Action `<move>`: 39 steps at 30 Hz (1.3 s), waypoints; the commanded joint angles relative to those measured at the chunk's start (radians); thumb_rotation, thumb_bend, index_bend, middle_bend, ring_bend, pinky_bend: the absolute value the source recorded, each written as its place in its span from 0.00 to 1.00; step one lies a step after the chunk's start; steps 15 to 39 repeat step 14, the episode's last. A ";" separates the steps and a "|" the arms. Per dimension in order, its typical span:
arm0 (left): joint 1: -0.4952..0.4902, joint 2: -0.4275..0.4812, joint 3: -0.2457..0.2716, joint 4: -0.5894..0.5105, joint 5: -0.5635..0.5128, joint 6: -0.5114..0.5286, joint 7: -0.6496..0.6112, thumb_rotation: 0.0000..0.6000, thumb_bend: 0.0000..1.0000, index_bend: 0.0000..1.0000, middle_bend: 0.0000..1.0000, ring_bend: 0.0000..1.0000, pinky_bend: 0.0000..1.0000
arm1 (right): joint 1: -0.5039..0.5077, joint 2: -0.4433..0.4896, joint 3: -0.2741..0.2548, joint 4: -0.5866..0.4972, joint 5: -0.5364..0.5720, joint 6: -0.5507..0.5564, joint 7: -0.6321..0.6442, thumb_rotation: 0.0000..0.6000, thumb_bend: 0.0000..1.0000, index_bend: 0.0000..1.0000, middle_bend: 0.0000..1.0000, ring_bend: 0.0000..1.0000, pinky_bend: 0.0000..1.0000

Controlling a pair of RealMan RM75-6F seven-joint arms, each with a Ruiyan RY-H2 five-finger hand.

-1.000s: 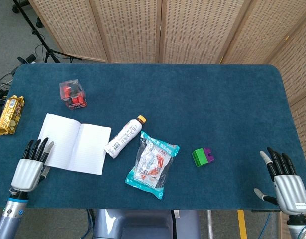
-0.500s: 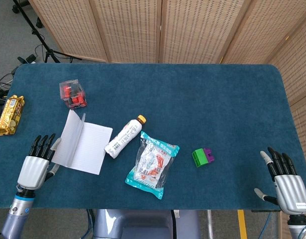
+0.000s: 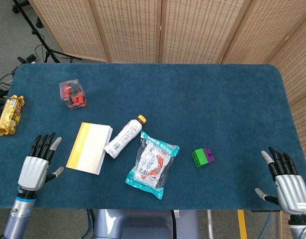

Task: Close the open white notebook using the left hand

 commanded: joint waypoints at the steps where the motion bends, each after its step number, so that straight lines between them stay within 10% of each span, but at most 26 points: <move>1: 0.018 0.061 0.009 -0.103 -0.033 -0.029 0.042 1.00 0.03 0.00 0.00 0.00 0.00 | 0.001 -0.001 0.000 -0.001 0.000 -0.002 -0.002 1.00 0.00 0.00 0.00 0.00 0.00; 14: 0.075 0.300 0.046 -0.437 -0.104 -0.076 0.199 1.00 0.03 0.00 0.00 0.00 0.00 | 0.010 -0.005 -0.006 -0.014 0.012 -0.033 -0.035 1.00 0.00 0.00 0.00 0.00 0.00; 39: 0.075 0.300 0.046 -0.437 -0.104 -0.076 0.199 1.00 0.03 0.00 0.00 0.00 0.00 | 0.010 -0.005 -0.006 -0.014 0.012 -0.033 -0.035 1.00 0.00 0.00 0.00 0.00 0.00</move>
